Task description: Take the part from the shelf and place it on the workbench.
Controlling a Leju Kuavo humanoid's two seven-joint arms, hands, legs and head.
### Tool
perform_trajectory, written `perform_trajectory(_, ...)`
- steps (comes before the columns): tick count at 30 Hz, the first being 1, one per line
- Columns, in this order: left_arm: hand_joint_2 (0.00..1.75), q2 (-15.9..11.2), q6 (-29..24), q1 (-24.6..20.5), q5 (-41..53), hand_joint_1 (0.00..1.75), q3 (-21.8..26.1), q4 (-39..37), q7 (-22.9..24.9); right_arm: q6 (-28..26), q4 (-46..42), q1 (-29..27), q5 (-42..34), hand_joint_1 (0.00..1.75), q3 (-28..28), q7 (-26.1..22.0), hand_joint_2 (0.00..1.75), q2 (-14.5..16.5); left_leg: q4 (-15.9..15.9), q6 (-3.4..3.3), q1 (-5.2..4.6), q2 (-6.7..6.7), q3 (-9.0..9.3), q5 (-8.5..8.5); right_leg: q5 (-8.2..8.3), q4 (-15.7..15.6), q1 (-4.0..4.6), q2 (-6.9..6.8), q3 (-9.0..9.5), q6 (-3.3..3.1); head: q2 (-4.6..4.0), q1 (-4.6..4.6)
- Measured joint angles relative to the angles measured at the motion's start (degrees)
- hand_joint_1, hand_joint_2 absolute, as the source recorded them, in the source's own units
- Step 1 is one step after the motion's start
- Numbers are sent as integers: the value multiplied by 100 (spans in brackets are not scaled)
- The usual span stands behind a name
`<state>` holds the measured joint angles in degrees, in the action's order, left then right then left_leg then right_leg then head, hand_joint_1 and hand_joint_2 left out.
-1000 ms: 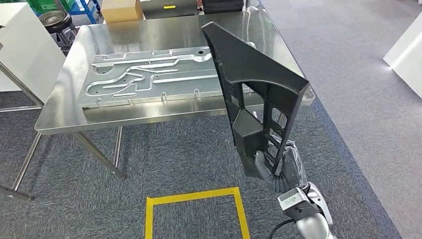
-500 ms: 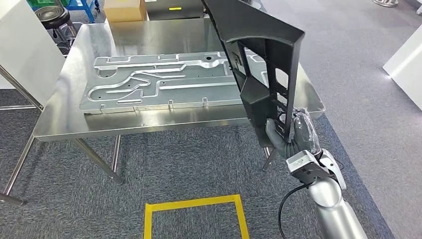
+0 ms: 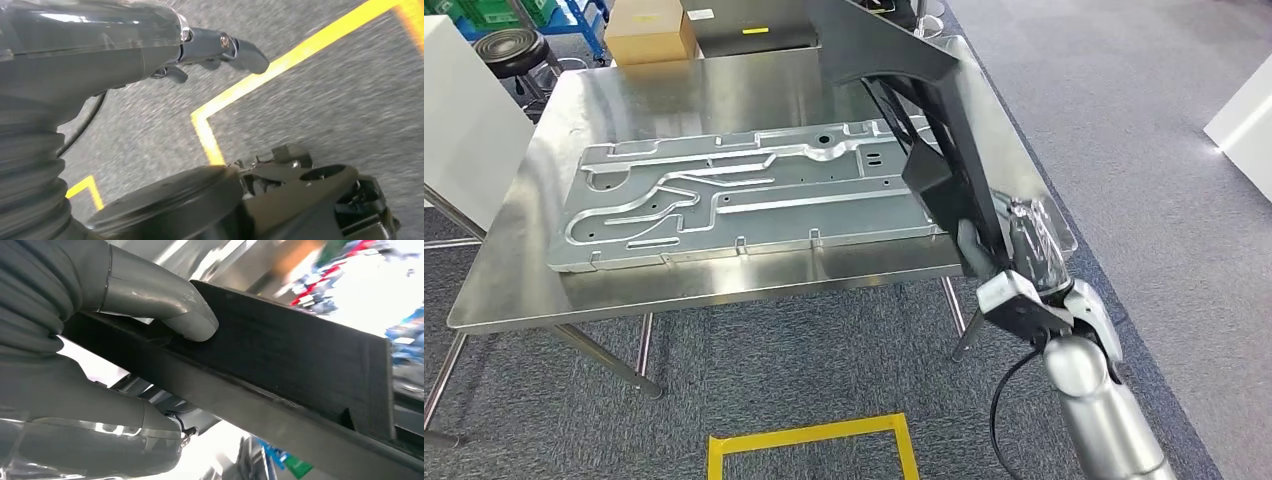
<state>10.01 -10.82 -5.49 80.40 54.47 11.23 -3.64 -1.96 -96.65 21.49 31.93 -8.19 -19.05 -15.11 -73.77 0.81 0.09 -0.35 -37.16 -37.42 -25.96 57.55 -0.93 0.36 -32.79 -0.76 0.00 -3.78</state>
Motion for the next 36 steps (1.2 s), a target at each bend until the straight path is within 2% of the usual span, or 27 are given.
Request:
perform_trajectory(1,175,-1,-1,-12,11,0,-1,0,-19,67,319,465,189,175,-44,130,175,-76,169,-14,-1,0,-37,76,-50,1,3,27,74,7,0,0)
perform_trajectory(2,175,-2,-2,-17,24,0,-2,0,-33,126,742,992,417,175,-100,234,175,-152,479,-41,-2,5,-26,337,-103,1,6,49,152,20,0,0)
perform_trajectory(4,175,-3,-1,-18,42,0,-5,0,-47,146,1749,2089,975,175,-280,342,175,-259,1176,-110,-20,33,-9,1077,-199,14,20,70,256,64,0,0)
perform_trajectory(5,175,-5,4,-27,46,0,-8,0,-49,124,2278,2620,1289,175,-412,370,175,-284,1399,-142,-37,43,-9,1341,-243,18,27,74,274,99,0,1)
perform_trajectory(6,175,-8,9,-39,48,0,-10,0,-49,102,2778,3101,1584,175,-569,390,175,-294,1518,-175,-50,46,-23,1472,-265,36,32,77,280,136,0,0)
perform_trajectory(8,175,-11,26,-66,57,0,-18,0,-44,85,3612,3893,2100,175,-903,440,175,-291,1582,-243,-53,23,40,1485,-265,92,32,66,283,205,0,0)
perform_trajectory(10,175,-11,52,-72,69,0,-25,0,-33,70,4341,4514,2751,175,-1312,597,175,-245,1642,-307,-36,-6,156,1478,-223,433,24,12,108,247,0,1)
perform_trajectory(11,175,-11,64,-70,74,0,-29,0,-28,32,4699,4779,3136,175,-1563,716,175,-213,1663,-329,-29,-18,215,1457,-249,744,19,-14,-92,264,0,2)
perform_trajectory(13,175,-6,69,-51,76,0,-38,0,-35,-99,5384,5173,3756,175,-2100,902,175,-150,1673,-353,-29,-48,313,1371,-481,1411,16,-30,-590,296,0,2)
perform_trajectory(14,175,-2,68,-40,74,0,-43,0,-44,-162,5683,5283,3929,175,-2333,958,175,-118,1673,-355,-27,-68,377,1316,-635,1603,15,-31,-798,304,0,2)
perform_trajectory(15,175,2,68,-30,73,0,-46,0,-51,-201,5914,5351,4025,175,-2509,990,175,-87,1672,-355,-25,-91,454,1256,-746,1651,15,-31,-941,305,0,2)
perform_trajectory(16,175,4,68,-23,72,0,-49,0,-54,-220,6107,5390,4080,175,-2647,1012,175,-51,1671,-352,-25,-110,541,1190,-751,1534,16,-31,-1005,299,0,2)
perform_trajectory(17,175,7,68,-18,71,0,-51,0,-55,-230,6249,5430,4109,175,-2744,1022,175,-15,1668,-346,-29,-122,632,1122,-615,1265,19,-31,-1001,285,0,2)
perform_trajectory(18,175,9,68,-12,70,0,-54,0,-55,-234,6379,5485,4134,175,-2831,1023,175,21,1667,-337,-34,-130,711,1050,-312,897,25,-33,-958,261,0,2)
perform_trajectory(19,175,16,69,-7,68,0,-55,-2,-56,-241,6525,5559,4156,175,-2927,1022,175,62,1653,-320,-44,-132,777,977,117,497,42,-31,-914,230,0,2)
perform_trajectory(20,175,23,69,-4,65,0,-56,-3,-56,-252,6663,5640,4169,175,-3022,1018,175,95,1645,-296,-53,-136,816,912,465,202,62,-26,-877,192,0,2)
perform_trajectory(21,175,30,61,-4,61,0,-57,-5,-57,-263,6787,5704,4179,175,-3114,1010,175,131,1646,-262,-56,-138,839,852,731,21,88,-15,-857,152,0,2)
perform_trajectory(22,175,34,49,-6,56,0,-57,-7,-59,-274,6883,5746,4182,175,-3184,1002,175,163,1635,-228,-57,-136,862,818,840,-53,107,-2,-849,113,0,0)
perform_trajectory(24,175,32,14,-12,48,0,-57,-7,-62,-291,6999,5770,4184,175,-3278,990,175,229,1569,-169,-56,-123,868,804,797,-66,101,13,-782,40,0,0)
perform_trajectory(25,175,31,4,-16,45,0,-57,-7,-64,-296,7043,5782,4183,175,-3307,992,175,255,1419,-145,-58,-106,811,804,763,-88,83,13,-733,6,0,-1)
perform_trajectory(27,175,29,-2,-28,43,0,-57,-5,-67,-305,7129,5812,4182,175,-3363,997,175,305,854,-88,-42,-69,496,647,699,-116,62,12,-642,-34,0,0)
perform_trajectory(29,175,27,-3,-48,40,0,-56,-4,-70,-309,7206,5821,4181,175,-3408,997,175,343,188,-29,-13,-46,64,305,632,-115,59,12,-585,-44,0,0)
perform_trajectory(30,175,25,-4,-61,39,0,-55,-4,-74,-309,7241,5818,4181,175,-3428,997,175,358,8,-9,-3,-38,-95,204,596,-107,57,14,-556,-41,0,0)
perform_trajectory(31,175,24,-4,-69,38,0,-54,-4,-77,-309,7274,5815,4181,175,-3446,995,175,372,17,1,3,-32,-168,246,559,-92,56,15,-527,-36,0,0)
perform_trajectory(32,175,24,-14,-74,40,0,-53,-4,-73,-309,7304,5816,4181,175,-3463,995,175,384,224,1,7,-26,-149,439,518,-72,54,18,-495,-27,0,0)
perform_trajectory(34,175,24,-53,-70,62,0,-56,-5,-36,-307,7350,5828,4180,175,-3483,994,175,407,970,-19,13,-14,64,1016,446,-37,55,23,-428,0,0,0)
perform_trajectory(36,175,24,-92,-60,84,0,-63,-6,-4,-305,7391,5842,4159,175,-3493,994,175,431,1496,-73,-5,-5,212,1263,410,-16,64,33,-404,45,0,0)
